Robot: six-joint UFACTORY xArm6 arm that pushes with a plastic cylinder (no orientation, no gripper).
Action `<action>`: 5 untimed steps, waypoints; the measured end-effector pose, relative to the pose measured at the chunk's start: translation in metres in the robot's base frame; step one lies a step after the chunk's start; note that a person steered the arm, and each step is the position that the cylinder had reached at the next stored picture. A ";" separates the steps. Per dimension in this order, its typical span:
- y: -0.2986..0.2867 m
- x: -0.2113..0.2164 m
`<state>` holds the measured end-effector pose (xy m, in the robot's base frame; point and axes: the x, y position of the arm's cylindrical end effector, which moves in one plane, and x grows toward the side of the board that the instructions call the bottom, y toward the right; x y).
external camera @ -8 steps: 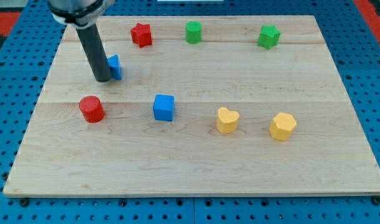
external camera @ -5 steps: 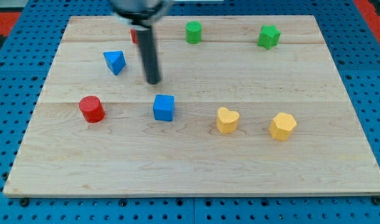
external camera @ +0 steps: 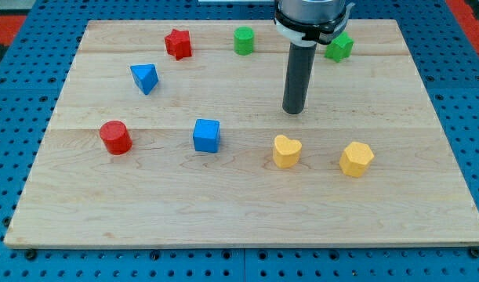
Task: Point at the blue cube
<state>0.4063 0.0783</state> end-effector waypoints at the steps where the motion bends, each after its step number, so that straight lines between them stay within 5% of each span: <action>1: 0.000 0.000; 5: -0.093 -0.056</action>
<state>0.3508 -0.0150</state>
